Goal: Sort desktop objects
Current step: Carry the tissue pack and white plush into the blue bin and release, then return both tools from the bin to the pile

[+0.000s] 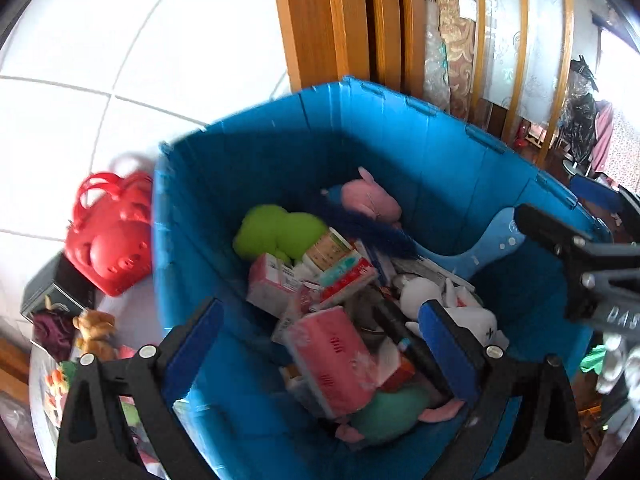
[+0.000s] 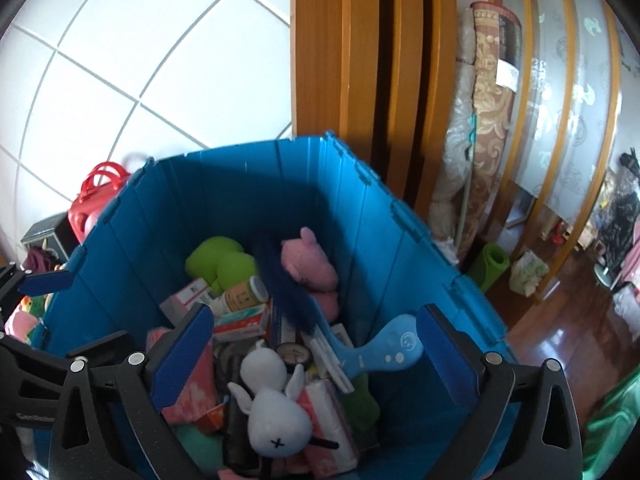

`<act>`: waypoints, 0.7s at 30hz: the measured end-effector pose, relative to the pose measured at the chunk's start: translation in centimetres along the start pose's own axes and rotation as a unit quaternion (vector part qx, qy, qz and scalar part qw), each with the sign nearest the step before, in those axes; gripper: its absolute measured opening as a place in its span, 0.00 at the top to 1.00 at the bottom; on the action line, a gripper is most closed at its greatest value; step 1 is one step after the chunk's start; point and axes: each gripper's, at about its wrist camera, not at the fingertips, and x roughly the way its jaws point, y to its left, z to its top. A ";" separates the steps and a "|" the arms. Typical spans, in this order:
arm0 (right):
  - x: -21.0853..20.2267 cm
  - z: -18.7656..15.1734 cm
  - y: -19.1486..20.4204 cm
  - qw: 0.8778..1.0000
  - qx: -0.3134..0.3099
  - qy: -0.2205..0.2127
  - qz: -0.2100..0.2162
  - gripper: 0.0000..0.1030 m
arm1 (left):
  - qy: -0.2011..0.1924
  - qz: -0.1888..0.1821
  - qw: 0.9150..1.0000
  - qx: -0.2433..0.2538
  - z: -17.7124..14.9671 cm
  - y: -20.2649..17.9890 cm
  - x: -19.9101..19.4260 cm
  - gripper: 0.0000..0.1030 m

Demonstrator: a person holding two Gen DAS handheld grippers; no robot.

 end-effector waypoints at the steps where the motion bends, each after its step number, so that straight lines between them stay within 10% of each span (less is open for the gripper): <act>1: -0.5 0.3 0.3 1.000 -0.001 -0.005 0.000 0.00 | -0.012 0.009 1.000 0.002 -0.2 0.6 -0.8 0.04; 10: -5.0 1.9 6.6 0.998 -0.010 -0.045 0.054 0.00 | -0.064 0.033 0.997 -0.040 -4.0 10.4 -6.8 0.03; 21: -8.3 3.0 25.0 0.985 -0.066 -0.061 0.144 0.00 | -0.059 0.122 0.981 -0.141 -15.3 31.4 -11.6 0.03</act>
